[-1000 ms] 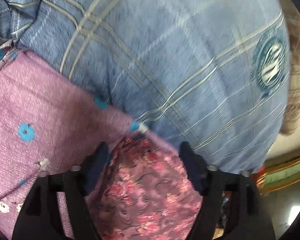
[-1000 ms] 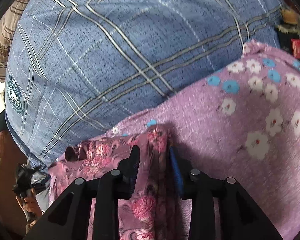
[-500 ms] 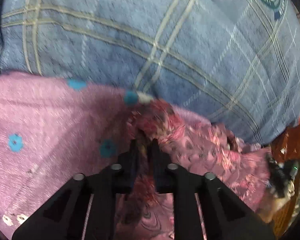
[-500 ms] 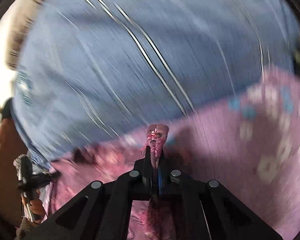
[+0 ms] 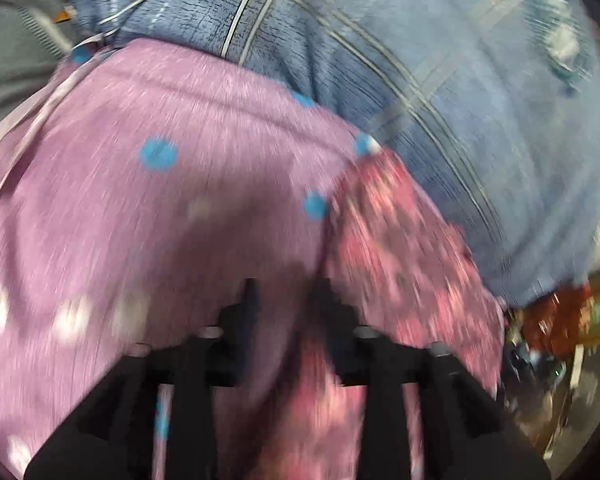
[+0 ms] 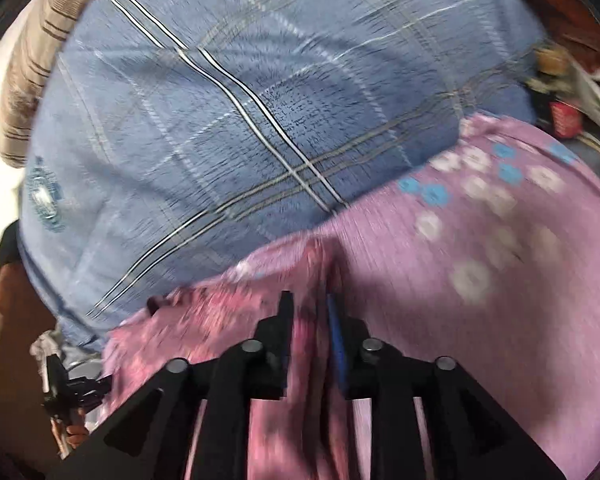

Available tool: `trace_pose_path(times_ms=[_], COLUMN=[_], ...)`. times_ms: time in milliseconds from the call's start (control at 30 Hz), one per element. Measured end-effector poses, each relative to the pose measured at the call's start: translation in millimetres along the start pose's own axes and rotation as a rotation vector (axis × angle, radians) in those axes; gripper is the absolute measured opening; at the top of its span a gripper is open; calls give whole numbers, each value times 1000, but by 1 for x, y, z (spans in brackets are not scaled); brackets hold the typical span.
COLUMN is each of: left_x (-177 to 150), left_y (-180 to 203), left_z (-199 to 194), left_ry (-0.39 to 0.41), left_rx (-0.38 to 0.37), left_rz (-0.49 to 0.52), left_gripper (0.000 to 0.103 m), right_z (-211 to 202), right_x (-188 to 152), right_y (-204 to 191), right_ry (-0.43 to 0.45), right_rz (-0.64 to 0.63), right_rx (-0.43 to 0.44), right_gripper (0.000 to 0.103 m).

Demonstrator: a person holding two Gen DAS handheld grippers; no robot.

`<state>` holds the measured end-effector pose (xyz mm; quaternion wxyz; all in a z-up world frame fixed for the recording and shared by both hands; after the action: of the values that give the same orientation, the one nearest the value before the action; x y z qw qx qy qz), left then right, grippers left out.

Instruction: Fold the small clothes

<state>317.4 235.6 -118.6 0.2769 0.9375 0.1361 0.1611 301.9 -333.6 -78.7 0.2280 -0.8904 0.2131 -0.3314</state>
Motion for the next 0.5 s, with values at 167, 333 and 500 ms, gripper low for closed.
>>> trace_pose_path(times_ms=[167,333,500], left_x=[-69,-109,-111], left_y=[11,26,24], left_z=[-31,-16,-7], left_ry=[-12,-32,-28], left_rx=[-112,-169,-195], left_rz=[16,-32,-149], left_gripper=[60,73,74], right_z=[-53,-73,-56], right_x=[-51,-92,-127], right_y=[22,42,33], right_ry=[-12,-27,-105], right_rz=[24,101,165], right_rx=[21,40,150], right_gripper=[39,42,47])
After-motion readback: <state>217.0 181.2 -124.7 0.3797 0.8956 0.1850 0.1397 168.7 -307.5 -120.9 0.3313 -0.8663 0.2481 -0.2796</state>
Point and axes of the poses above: each gripper's, at about its wrist camera, not at the fingertips, and z roughly the way its jaws point, y to its right, x to its top, the point moved 8 cm from there along z, roughly the way its jaws point, and after that the axes turned 3 degrees about -x, right-handed, at the moved point
